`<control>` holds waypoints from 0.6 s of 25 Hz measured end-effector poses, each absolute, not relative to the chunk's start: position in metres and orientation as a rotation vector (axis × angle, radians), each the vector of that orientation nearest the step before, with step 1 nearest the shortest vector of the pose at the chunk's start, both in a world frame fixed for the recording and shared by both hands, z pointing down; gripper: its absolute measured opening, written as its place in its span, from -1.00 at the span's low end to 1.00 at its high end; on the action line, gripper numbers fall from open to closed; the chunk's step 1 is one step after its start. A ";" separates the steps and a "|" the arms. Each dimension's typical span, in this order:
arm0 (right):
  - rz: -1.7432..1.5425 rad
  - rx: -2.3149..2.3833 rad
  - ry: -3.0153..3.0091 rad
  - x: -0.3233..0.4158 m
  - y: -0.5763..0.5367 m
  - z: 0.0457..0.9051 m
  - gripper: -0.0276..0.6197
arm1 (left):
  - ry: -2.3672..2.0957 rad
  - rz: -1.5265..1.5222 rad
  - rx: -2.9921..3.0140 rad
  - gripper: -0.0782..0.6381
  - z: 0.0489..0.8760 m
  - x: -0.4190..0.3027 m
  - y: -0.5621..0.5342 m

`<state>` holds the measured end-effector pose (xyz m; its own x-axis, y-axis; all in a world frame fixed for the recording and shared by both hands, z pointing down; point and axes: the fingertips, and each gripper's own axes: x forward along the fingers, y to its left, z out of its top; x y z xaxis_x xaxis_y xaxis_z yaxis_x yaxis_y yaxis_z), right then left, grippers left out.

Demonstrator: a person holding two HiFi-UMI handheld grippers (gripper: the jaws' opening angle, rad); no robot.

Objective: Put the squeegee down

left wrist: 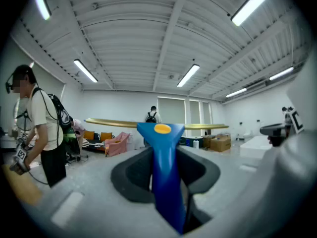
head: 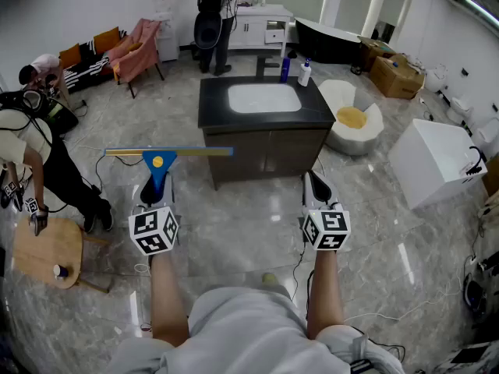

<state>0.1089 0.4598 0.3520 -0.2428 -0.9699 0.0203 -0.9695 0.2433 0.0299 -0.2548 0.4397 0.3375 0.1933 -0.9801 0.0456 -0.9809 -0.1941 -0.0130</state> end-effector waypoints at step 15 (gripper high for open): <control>-0.009 1.880 -2.479 0.092 0.454 0.353 -0.91 | -1.989 0.093 2.408 -0.43 0.340 -0.261 0.441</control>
